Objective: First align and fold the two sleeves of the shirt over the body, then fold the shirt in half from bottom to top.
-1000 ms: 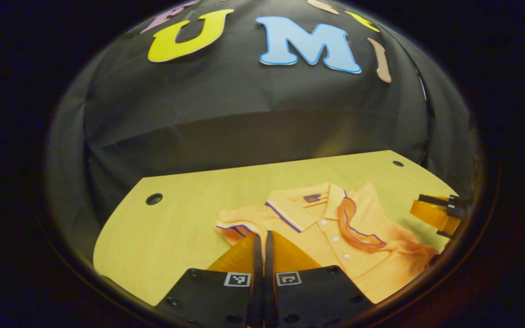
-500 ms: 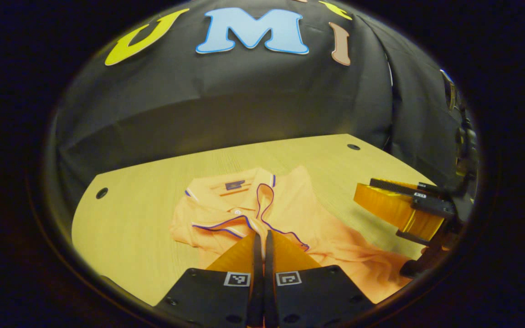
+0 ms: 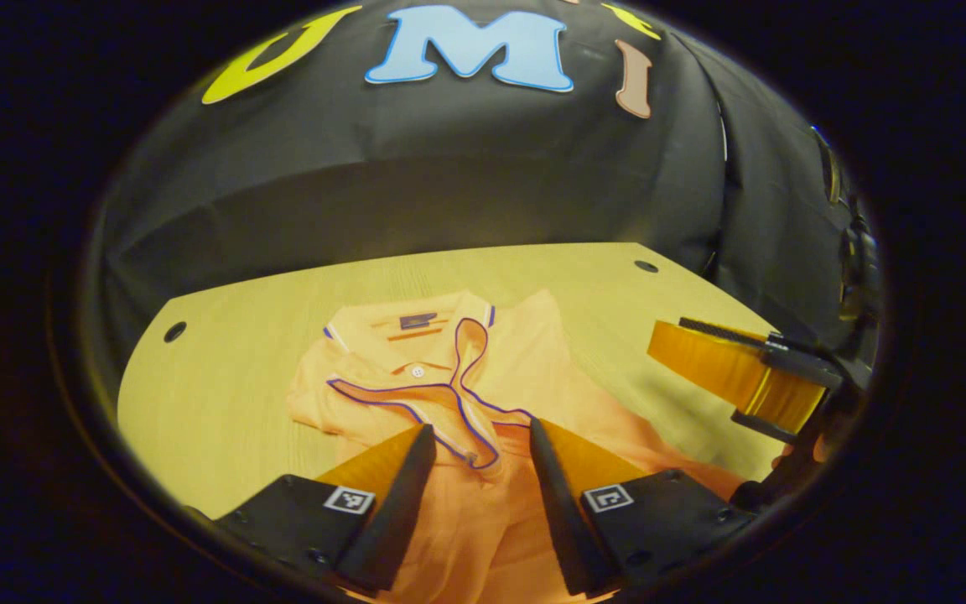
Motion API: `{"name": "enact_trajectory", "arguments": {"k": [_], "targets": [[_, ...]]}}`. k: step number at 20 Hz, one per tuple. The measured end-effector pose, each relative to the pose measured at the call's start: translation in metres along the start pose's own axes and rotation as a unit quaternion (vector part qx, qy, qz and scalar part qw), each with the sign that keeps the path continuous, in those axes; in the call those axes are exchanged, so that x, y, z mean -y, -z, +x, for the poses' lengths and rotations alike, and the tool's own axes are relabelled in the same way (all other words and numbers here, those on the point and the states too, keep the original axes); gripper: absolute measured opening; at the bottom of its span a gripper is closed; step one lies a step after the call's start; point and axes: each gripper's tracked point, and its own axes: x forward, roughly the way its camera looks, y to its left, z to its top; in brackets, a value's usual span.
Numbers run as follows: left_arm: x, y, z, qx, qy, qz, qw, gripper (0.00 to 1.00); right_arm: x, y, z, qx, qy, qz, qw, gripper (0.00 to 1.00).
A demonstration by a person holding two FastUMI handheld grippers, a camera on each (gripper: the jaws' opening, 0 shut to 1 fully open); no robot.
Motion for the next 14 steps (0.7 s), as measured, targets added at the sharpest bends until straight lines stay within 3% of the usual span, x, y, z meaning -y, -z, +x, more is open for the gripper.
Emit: {"name": "enact_trajectory", "arguments": {"k": [1, 3, 6, 14], "targets": [[0.001, -0.001, -0.003, 0.003, 0.001, -0.001, 1.0, 0.83, 0.0, 0.0, 0.0, -0.001, 0.0, 0.0, 1.0, 0.59], [-0.005, -0.006, -0.012, 0.01, -0.008, 0.0, 1.0, 0.83, -0.001, 0.0, -0.001, -0.001, -0.001, -0.001, 1.0, 0.59], [-0.019, -0.009, -0.031, 0.027, -0.02, 0.007, 0.999, 0.96, -0.002, -0.006, -0.004, 0.005, -0.005, 0.002, 1.0, 0.59], [-0.061, 0.005, -0.115, 0.055, -0.047, 0.008, 0.997, 0.92, -0.005, -0.007, -0.053, 0.001, -0.012, -0.004, 1.0, 0.59]]}}
